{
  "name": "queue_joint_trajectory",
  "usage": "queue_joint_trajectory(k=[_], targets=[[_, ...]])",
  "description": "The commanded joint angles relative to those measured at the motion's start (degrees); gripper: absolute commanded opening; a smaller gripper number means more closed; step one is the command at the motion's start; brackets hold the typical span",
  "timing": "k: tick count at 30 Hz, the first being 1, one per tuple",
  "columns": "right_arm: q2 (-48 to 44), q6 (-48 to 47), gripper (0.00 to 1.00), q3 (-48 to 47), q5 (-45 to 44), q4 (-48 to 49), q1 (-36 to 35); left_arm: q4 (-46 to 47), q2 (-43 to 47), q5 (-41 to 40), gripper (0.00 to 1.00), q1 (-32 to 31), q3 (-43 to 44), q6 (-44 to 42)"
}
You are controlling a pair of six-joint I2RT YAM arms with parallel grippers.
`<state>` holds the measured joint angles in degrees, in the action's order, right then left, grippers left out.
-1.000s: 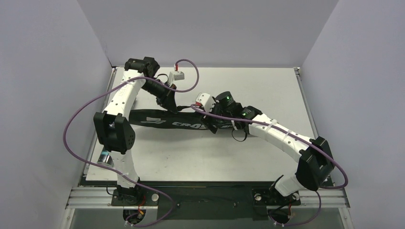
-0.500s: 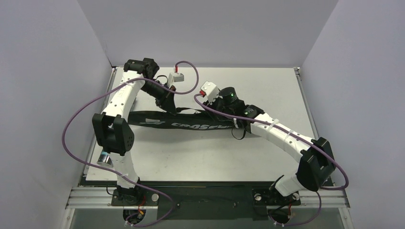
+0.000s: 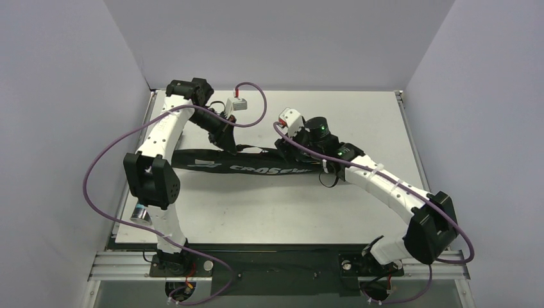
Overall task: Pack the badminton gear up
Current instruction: Adjust the racket bag at the center of the board.
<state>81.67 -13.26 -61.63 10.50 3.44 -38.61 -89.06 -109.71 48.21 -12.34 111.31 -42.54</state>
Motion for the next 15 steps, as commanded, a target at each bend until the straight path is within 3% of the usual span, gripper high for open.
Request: queue_joint_trajectory(k=[1,7,15], targets=[[-1.5,0.3,0.66,-1.0,7.7,0.9,0.2,-2.4,3.2,2.6,0.00,-0.1,0.2,-1.2],[2.2,-3.2,0.69,-4.0,16.0,-4.6,-0.4,-2.4,3.7,2.5,0.00,-0.1,0.0,-1.4],[6.4,-5.6,0.78,-7.0,17.1,-4.7,-1.0,-2.4,4.7,1.8,0.00,-1.0,-1.1,-2.2]])
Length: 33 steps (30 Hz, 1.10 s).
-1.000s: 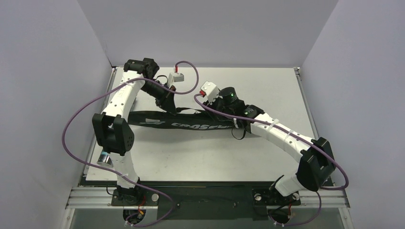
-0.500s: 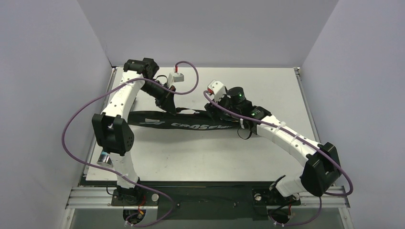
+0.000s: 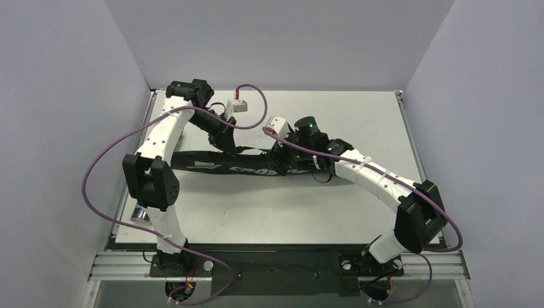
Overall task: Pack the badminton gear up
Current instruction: Adjust the racket bag at the center of the board.
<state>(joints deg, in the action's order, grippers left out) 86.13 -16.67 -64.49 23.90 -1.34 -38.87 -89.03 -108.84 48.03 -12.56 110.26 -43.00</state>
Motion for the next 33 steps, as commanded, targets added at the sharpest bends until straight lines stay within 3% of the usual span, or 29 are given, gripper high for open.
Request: queue_joint_trajectory(k=[1,4,8,9,10,12,17,18,23,26,27,33], targets=[[2.9,-2.5,0.78,-4.5,3.7,-0.3,-1.1,-2.4,4.0,1.9,0.00,-0.9,-0.2,-2.0],[4.9,-3.0,0.71,-6.3,3.7,-1.1,-1.6,-2.4,4.7,1.7,0.00,-1.2,-1.1,-2.5],[6.6,-3.3,0.49,-7.8,4.4,-3.1,-1.7,-2.4,5.7,1.7,0.00,-1.2,-2.4,-3.4],[7.0,-3.6,0.33,-8.1,4.6,-4.3,-1.7,-2.4,5.8,1.7,0.00,-1.2,-2.5,-3.8],[7.1,-3.8,0.26,-8.2,4.8,-4.9,-1.6,-2.4,5.9,1.6,0.00,-1.1,-2.6,-3.8],[7.2,-4.0,0.02,-8.2,5.4,-6.2,-1.7,-2.4,5.7,1.7,0.00,-1.0,-2.4,-3.8],[5.7,-2.7,0.00,-4.8,4.9,-3.8,-1.9,-2.4,4.6,2.1,0.01,-0.9,-1.5,-3.1],[4.9,-2.4,0.00,-4.3,4.6,-3.1,-2.0,-2.5,4.3,2.3,0.06,-0.9,-1.3,-2.9],[3.4,-1.0,0.00,-3.3,3.4,-0.4,-3.0,-1.1,4.0,5.0,0.56,-3.2,-1.8,-1.6],[3.0,-0.2,0.00,-3.6,3.4,0.1,-3.1,0.1,4.5,4.2,0.68,-7.5,-3.6,-1.3],[2.8,0.0,0.00,-3.6,3.4,0.4,-3.1,1.1,5.0,3.9,0.77,-8.2,-5.2,-1.2],[1.6,0.5,0.00,-3.0,3.5,0.9,-3.5,9.6,7.7,-0.5,0.82,-11.3,-11.7,1.1]])
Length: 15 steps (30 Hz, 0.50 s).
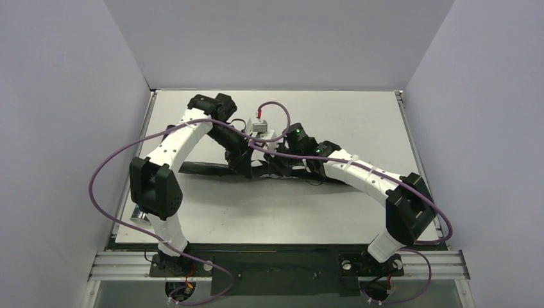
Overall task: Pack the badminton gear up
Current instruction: Adjust the racket bag at the center of the board.
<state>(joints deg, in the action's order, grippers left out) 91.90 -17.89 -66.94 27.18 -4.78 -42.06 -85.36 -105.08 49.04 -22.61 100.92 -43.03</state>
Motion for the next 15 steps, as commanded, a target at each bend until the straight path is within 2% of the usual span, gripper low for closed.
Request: queue_joint_trajectory(k=[1,9,15], targets=[[-4.2,1.9,0.00,-0.6,0.3,4.3,-0.3,6.9,4.7,-2.7,0.83,-1.3,-3.0,1.3],[-5.6,3.8,0.00,-0.7,3.3,6.1,-0.2,23.8,10.2,-10.3,0.86,-0.9,-11.3,5.5],[-7.4,11.2,0.00,2.0,10.4,13.9,2.4,30.3,16.1,-12.5,0.87,-1.2,-18.5,1.4]])
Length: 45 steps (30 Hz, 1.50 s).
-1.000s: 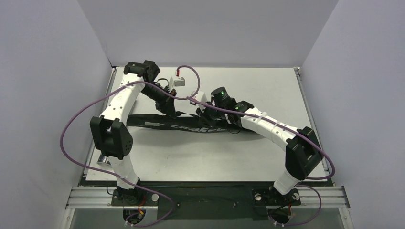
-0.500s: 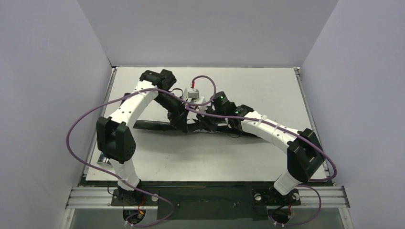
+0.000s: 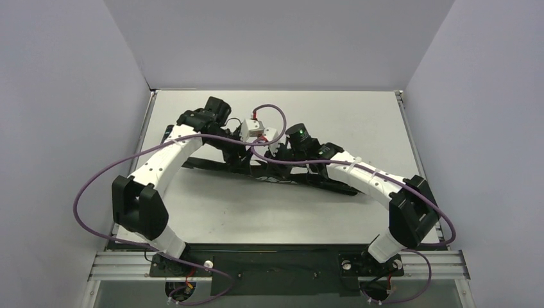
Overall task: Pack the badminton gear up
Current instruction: Adjust the racket bag at the center of the board.
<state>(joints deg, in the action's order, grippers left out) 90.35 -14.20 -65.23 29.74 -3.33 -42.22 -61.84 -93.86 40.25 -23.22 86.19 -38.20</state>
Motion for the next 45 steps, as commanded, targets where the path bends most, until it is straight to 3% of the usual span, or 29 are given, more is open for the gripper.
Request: queue_joint_trajectory(k=[1,6,10,12,14,19,21,22,23,26,29,35,41,45], targets=[[-6.2,9.5,0.00,0.9,9.6,14.6,3.3,7.1,5.5,-3.6,0.87,-0.5,-4.9,-5.0],[-6.4,11.7,0.00,0.6,12.2,15.5,3.7,7.3,6.8,-3.5,0.87,-0.5,-6.2,-8.9],[-7.0,12.3,0.00,0.9,12.1,16.7,3.8,6.6,6.7,-3.0,0.77,-0.6,-7.2,-10.9],[-7.2,12.4,0.00,0.9,12.3,16.7,3.8,6.9,6.4,-2.9,0.65,-0.5,-7.3,-10.4],[-7.2,12.3,0.00,1.0,12.3,16.5,3.5,6.5,5.6,-2.4,0.45,-0.5,-5.9,-10.0],[-7.0,12.5,0.00,1.8,12.3,16.6,3.1,6.3,4.7,-1.7,0.41,-0.5,-4.5,-8.8],[-6.8,12.9,0.00,2.2,12.3,16.8,3.1,6.5,4.5,-1.7,0.24,-0.6,-4.2,-8.2],[-6.8,13.2,0.00,2.4,12.3,16.7,3.2,6.3,4.3,-1.8,0.06,-0.6,-3.7,-7.8],[-6.8,13.3,0.00,2.5,12.2,16.6,3.3,5.5,3.8,-1.8,0.02,-0.6,-3.5,-7.8],[-7.3,13.6,0.04,3.2,11.8,15.8,3.8,4.4,3.5,-2.0,0.00,-0.5,-3.5,-8.2],[-8.3,14.2,0.23,3.5,11.1,14.2,5.3,4.8,4.3,-2.1,0.00,-0.5,-4.1,-7.7],[-14.8,18.7,0.46,8.7,13.0,15.6,11.3,3.5,5.2,-1.3,0.00,0.3,-2.7,-7.3],[-21.4,22.5,0.52,11.4,12.3,16.3,15.1,2.6,5.1,-1.1,0.00,1.1,-1.7,-7.0],[-23.5,35.8,0.53,13.3,12.6,22.7,16.5,3.0,5.3,-1.3,0.00,1.2,-1.4,-6.0]])
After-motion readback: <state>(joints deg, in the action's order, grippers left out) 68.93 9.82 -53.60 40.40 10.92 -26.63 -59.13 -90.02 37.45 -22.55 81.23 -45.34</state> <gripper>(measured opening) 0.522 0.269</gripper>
